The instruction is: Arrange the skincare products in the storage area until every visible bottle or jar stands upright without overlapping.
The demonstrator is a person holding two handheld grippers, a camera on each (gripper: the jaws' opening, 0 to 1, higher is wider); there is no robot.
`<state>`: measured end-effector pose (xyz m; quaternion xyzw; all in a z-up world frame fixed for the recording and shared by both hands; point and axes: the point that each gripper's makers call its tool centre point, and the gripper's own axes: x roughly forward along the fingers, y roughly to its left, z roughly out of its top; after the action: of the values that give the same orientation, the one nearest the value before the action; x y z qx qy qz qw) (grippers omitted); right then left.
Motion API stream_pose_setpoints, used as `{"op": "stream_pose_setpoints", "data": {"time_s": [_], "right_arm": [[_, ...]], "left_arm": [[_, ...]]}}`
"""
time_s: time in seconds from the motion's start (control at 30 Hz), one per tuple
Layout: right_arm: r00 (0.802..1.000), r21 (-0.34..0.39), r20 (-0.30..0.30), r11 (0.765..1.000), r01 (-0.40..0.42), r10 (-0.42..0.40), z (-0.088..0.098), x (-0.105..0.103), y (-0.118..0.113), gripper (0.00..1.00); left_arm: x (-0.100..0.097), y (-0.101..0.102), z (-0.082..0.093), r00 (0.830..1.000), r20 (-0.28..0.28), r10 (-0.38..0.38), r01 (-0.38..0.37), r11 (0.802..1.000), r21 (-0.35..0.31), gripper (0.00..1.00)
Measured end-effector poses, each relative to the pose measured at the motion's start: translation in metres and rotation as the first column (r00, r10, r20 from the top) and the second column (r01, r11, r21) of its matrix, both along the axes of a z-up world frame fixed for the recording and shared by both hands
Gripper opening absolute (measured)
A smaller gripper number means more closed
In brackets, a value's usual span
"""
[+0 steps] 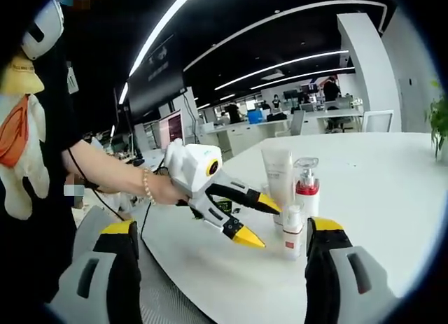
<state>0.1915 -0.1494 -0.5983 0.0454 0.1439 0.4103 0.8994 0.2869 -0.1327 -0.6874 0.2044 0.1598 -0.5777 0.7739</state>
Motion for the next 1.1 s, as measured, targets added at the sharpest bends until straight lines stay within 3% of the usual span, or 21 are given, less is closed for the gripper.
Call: {"op": "stream_pose_setpoints", "data": {"time_s": [0.3,0.47,0.67,0.9,1.1], "right_arm": [[0.999,0.012,0.018,0.999,-0.05,0.049,0.01,-0.002,0.022,1.0],[0.997,0.001,0.015,0.998,-0.07,0.07,0.009,-0.004,0.034,1.0],[0.994,-0.006,0.001,0.994,-0.106,0.106,0.004,-0.012,0.05,1.0],[0.992,-0.01,-0.011,0.992,-0.128,0.128,0.002,-0.018,0.059,0.99],[0.99,-0.015,-0.019,0.99,-0.138,0.137,-0.001,-0.02,0.061,0.99]], "left_arm": [[-0.016,0.046,0.011,0.991,-0.041,0.126,-0.127,0.992,-0.007,0.53],[-0.017,0.085,0.019,0.968,-0.073,0.239,-0.242,0.97,-0.031,0.58],[-0.027,0.119,0.03,0.932,-0.117,0.342,-0.349,0.936,-0.047,0.68],[-0.043,0.161,0.05,0.855,-0.193,0.481,-0.509,0.85,-0.138,0.74],[-0.069,0.189,0.044,0.815,-0.217,0.538,-0.57,0.812,-0.126,0.75]]}}
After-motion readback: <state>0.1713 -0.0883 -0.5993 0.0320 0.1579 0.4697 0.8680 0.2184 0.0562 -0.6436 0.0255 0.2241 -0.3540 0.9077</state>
